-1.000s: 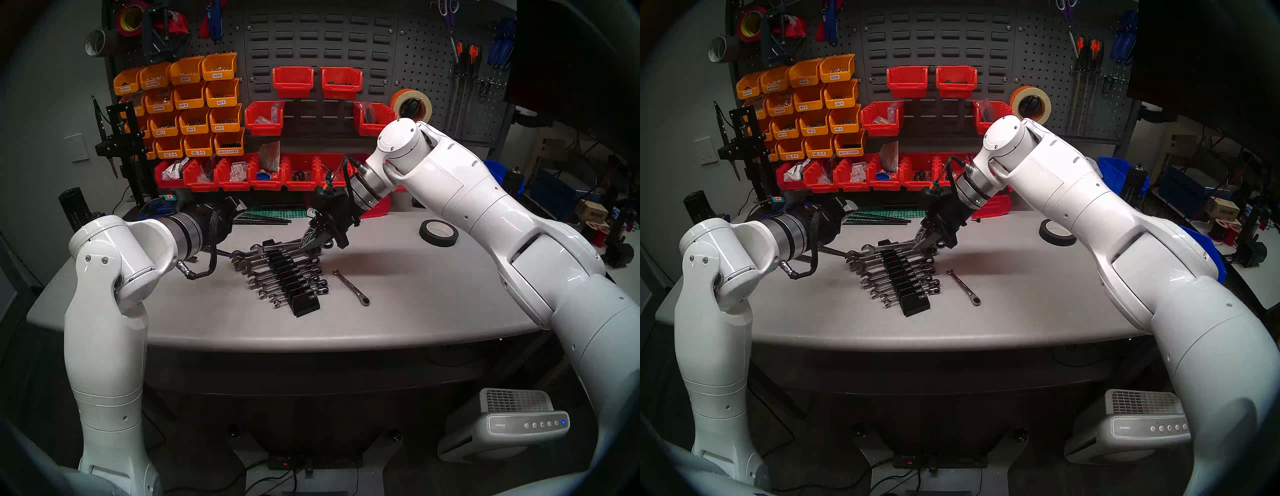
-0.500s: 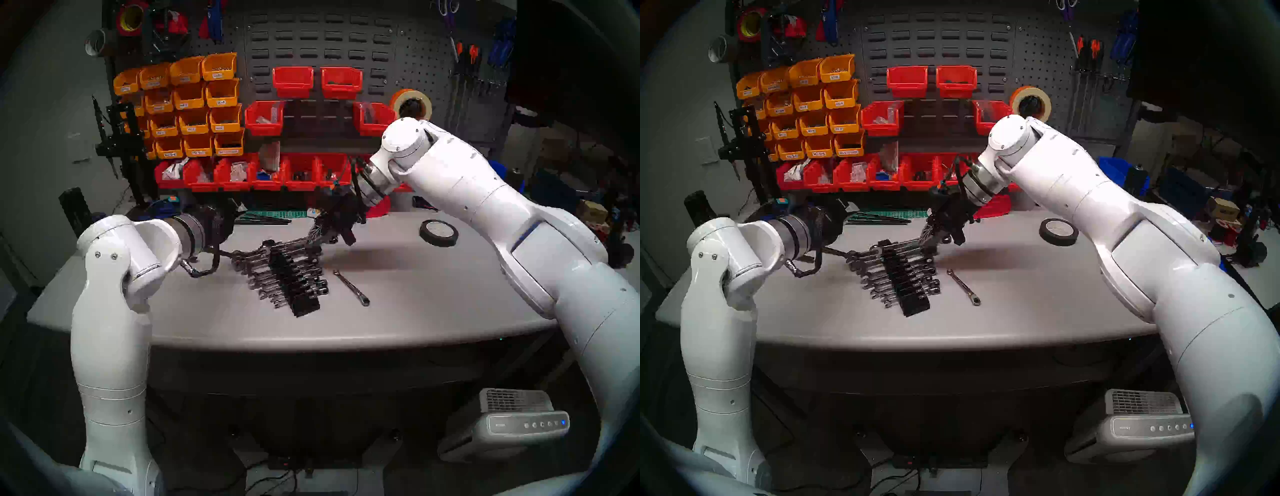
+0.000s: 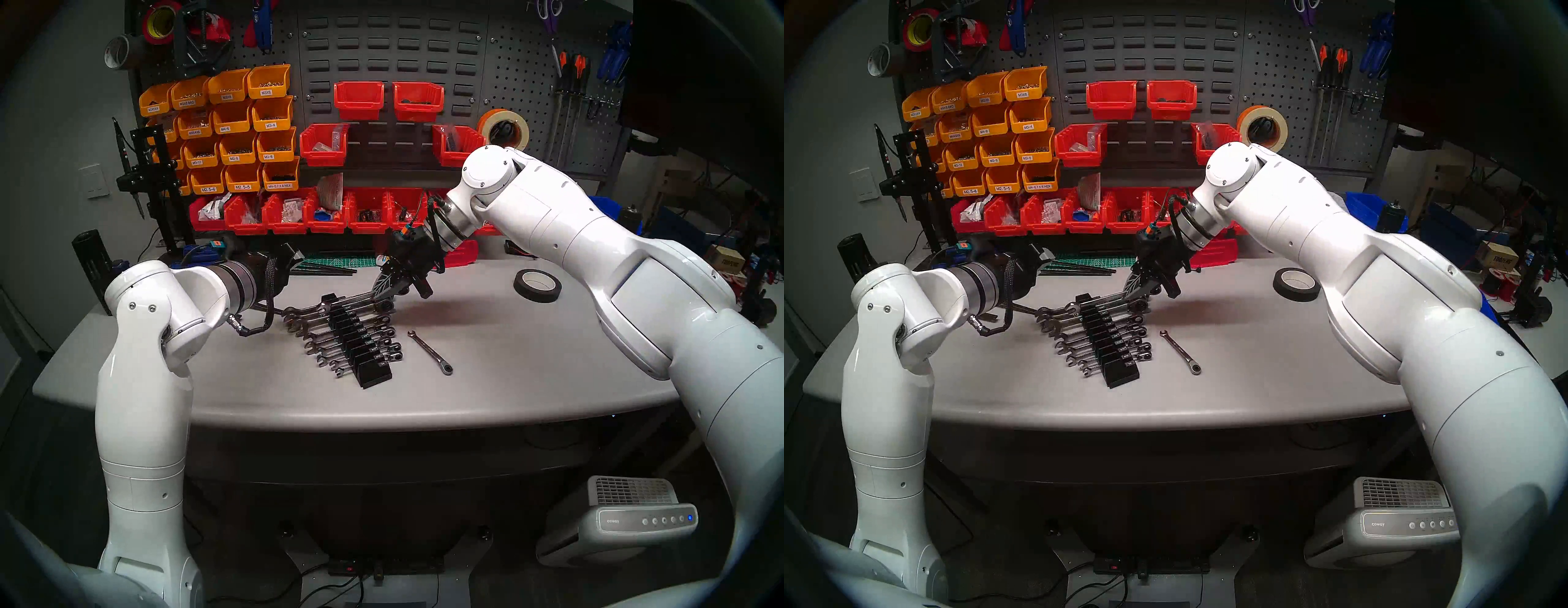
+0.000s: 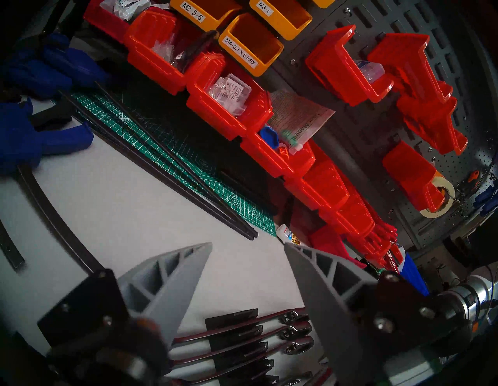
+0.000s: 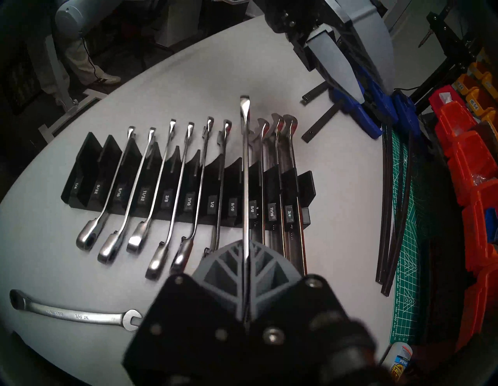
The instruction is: Put the wrenches on the table into the correct slot in the case
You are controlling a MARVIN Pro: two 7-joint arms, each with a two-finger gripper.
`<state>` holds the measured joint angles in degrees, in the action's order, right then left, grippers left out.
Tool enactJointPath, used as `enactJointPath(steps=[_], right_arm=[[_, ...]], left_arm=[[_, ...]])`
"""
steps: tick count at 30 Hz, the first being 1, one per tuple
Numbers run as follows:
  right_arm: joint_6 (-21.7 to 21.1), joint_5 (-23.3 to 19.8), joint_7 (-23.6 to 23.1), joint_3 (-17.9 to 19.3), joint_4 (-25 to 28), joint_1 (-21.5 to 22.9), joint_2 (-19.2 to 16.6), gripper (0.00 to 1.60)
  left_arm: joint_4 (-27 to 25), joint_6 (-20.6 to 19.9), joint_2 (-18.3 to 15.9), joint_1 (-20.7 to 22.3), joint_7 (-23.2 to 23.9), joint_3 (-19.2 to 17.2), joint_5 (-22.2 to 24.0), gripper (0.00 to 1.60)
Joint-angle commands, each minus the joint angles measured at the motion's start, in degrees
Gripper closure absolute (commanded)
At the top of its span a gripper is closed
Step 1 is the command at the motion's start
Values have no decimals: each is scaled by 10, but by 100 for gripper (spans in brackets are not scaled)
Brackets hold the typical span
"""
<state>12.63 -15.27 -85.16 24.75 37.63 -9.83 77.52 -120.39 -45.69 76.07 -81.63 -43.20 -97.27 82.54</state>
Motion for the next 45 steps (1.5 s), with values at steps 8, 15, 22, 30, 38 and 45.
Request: enactJointPath(steps=[8,15,22,30,38,45], right_arm=[[32,-46,2,-30,-39,38,43,160],[34,-74,2,-55,-35,39,41,160],[25,-107,2,-88,-29,43,33,160],[19,-140,2,-118,-20,52,19,160],[15,-165,2,-131,-14,66,10,160],[12,-178,2,-147,-24,73,17,160]], left_arm=[[3,4,-1,28,18,-5,0,36],[5,4,-2,28,24,-8,3,36],[9,3,-3,26,28,-15,8,35],[15,1,-6,27,34,-18,14,36],[19,1,-10,31,37,-16,18,34],[21,1,-12,31,40,-16,22,31]])
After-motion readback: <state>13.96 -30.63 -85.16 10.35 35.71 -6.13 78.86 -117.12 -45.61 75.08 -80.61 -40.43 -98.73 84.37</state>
